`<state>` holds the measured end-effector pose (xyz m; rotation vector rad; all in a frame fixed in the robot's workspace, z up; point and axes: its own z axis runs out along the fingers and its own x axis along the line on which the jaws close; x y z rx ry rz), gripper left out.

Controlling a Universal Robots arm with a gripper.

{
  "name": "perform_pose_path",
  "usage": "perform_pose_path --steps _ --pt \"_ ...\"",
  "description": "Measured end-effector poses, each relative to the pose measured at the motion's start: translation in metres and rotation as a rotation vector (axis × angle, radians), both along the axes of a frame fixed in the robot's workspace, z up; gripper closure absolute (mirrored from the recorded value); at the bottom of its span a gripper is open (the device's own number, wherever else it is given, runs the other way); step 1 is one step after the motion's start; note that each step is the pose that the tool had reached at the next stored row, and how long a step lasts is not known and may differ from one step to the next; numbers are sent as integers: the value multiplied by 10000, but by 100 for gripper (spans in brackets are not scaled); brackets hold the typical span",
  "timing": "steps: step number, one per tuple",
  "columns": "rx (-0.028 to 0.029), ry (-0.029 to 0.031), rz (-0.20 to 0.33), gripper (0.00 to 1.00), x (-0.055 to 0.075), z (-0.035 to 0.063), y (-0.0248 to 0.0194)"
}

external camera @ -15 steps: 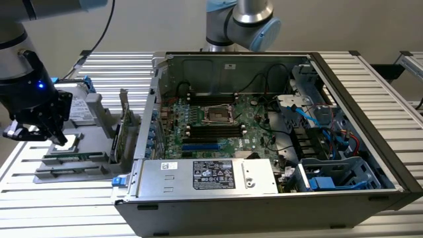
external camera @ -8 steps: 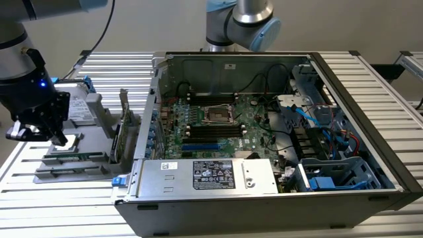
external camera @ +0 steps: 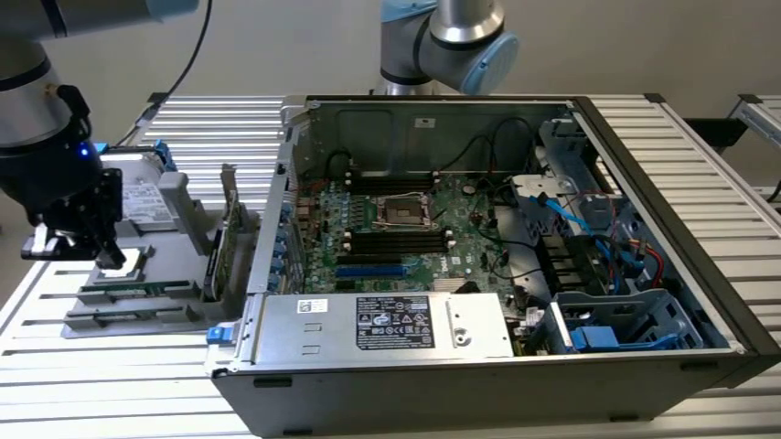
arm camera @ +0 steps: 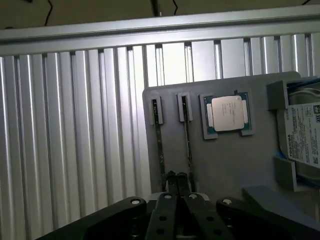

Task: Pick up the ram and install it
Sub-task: 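Pick up the ram and move it above insertion slot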

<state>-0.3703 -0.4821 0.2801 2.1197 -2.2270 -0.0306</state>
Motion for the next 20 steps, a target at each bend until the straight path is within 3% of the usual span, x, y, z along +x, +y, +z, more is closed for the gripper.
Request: perform_pose_path --steps 9,12,14,15,16,17,18,20 --pt "80 6 1537 90 -1 -2 0" --pt "79 6 1539 89 -1 -2 0" --pt "80 5 1539 76 -1 -3 0" --pt "80 5 1539 76 -1 -3 0" --pt "80 5 1539 70 -1 -3 0" --pt "80 5 1539 70 -1 -3 0" --pt "81 3 1539 64 0 -8 0" --pt "80 -5 1539 64 -4 -42 0"
